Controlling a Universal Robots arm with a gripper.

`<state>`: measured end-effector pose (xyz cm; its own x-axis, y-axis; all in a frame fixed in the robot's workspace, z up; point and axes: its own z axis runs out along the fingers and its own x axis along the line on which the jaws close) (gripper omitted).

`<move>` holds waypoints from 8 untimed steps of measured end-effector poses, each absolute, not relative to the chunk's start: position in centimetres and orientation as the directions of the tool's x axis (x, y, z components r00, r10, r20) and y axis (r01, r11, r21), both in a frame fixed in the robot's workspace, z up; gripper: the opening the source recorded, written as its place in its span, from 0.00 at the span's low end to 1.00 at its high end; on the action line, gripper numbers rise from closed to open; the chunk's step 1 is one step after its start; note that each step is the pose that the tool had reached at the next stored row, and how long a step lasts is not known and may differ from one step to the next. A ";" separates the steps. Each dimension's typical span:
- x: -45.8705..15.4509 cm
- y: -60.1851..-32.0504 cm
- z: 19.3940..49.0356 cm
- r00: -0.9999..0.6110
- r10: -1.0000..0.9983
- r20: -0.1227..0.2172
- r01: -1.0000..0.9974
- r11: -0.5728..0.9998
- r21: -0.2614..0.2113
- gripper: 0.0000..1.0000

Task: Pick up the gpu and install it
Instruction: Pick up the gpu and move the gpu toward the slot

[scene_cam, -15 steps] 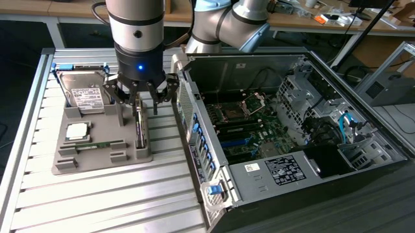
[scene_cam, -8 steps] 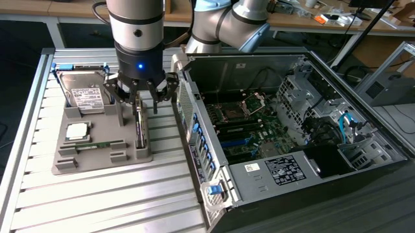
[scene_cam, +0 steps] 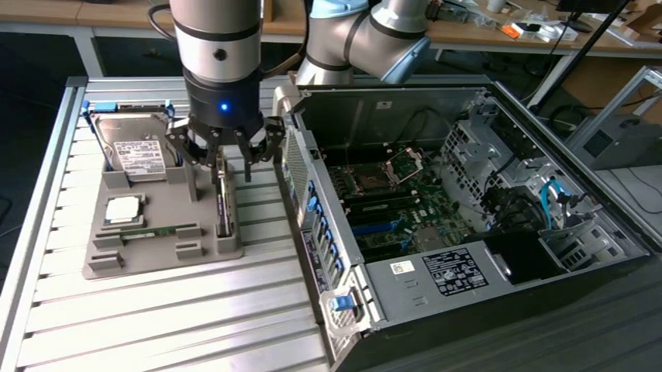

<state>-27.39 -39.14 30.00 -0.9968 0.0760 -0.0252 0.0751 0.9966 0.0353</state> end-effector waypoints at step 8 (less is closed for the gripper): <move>-27.3 -38.4 29.6 -0.997 0.076 -0.025 0.075 0.997 0.034 0.48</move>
<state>-27.33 -38.44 29.63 -0.9968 0.0760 -0.0253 0.0751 0.9966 0.0336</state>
